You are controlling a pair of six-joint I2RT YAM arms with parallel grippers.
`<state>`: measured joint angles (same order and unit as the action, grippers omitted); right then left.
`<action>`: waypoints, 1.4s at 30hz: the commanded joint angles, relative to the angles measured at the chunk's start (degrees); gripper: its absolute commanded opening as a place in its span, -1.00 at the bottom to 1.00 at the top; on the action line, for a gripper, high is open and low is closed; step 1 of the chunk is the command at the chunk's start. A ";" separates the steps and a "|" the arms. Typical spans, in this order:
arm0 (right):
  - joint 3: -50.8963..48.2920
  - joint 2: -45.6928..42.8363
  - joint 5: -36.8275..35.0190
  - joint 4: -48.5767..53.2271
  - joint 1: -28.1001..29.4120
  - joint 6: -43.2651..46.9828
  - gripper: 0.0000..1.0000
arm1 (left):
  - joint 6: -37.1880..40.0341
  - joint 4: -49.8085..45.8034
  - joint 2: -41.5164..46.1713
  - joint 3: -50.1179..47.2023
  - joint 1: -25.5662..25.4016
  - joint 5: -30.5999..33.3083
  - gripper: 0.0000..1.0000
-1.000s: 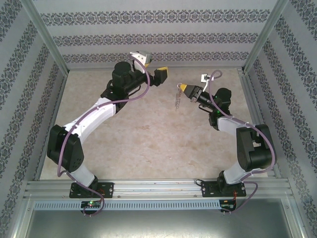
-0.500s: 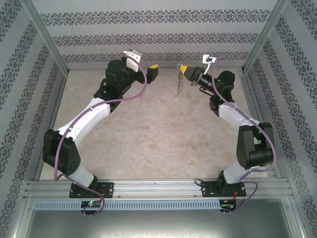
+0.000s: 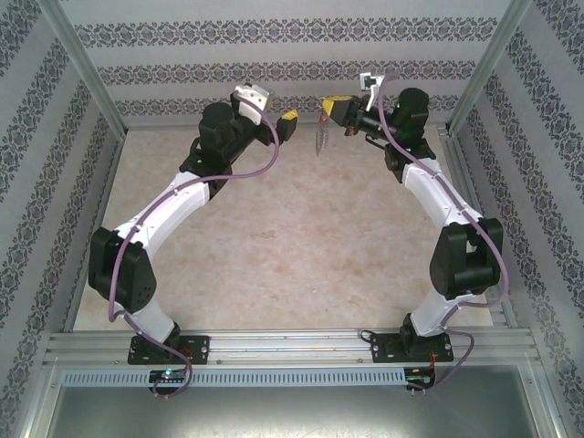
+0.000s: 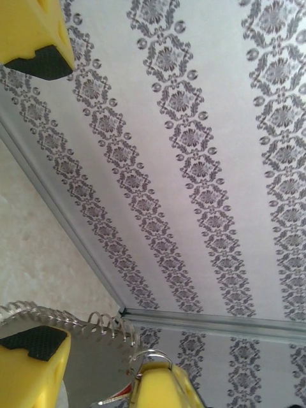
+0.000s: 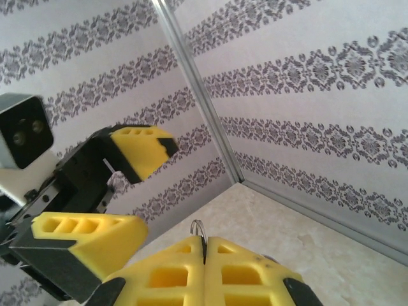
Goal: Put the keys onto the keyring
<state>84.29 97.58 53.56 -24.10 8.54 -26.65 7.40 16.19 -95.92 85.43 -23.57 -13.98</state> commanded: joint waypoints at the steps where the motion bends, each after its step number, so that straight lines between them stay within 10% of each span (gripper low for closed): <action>1: 4.67 1.81 3.43 5.73 -0.31 5.74 -1.00 | 2.59 -7.57 -1.09 5.13 0.91 -5.66 1.00; 12: 11.41 0.23 -4.92 34.95 2.53 30.19 -1.00 | -2.21 -22.17 -5.88 16.31 7.02 -28.65 1.00; 23: 6.34 2.00 -1.22 31.97 2.26 27.56 -1.00 | 0.38 -31.43 -11.37 20.22 8.00 -41.41 0.98; 42: 4.35 3.59 3.04 31.79 4.81 26.22 -1.00 | -1.67 -35.43 -19.05 27.06 8.57 -55.73 0.11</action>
<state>88.71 100.44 54.33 8.78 12.47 -0.47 5.96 -17.67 -114.21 110.39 -15.35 -65.54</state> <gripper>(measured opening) 0.053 0.571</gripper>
